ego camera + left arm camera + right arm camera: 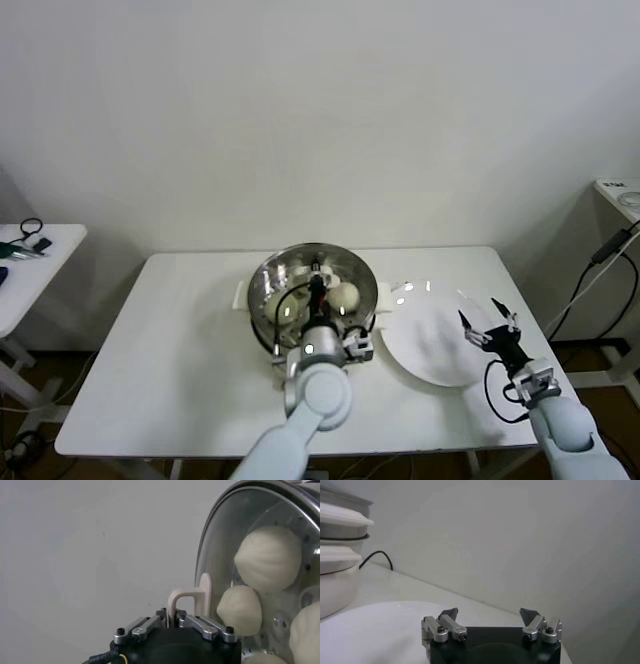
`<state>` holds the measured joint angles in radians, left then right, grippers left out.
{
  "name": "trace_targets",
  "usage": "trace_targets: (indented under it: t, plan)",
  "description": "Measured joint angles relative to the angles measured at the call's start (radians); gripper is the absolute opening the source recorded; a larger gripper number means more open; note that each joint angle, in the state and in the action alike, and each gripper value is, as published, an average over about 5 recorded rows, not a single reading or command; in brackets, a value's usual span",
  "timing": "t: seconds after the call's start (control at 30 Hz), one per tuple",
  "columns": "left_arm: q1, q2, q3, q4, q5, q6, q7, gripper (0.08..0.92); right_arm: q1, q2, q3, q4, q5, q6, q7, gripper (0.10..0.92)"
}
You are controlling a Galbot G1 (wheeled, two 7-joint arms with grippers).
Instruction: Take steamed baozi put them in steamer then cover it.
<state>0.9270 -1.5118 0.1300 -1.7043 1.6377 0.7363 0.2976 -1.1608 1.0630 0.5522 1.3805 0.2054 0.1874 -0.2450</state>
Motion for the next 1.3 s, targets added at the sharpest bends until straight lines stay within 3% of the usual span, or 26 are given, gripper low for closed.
trace_targets:
  t: [0.7,1.3]
  plan:
    - [0.057,0.089,0.007,-0.146,-0.049,-0.001,0.035,0.798,0.002,-0.003,0.004,0.006,0.003,-0.029,-0.009,0.823]
    - [0.168,0.2,-0.06,-0.354,-0.208,0.0,-0.023,0.823,-0.015,0.001,0.01,0.068,0.014,-0.095,0.02,0.823]
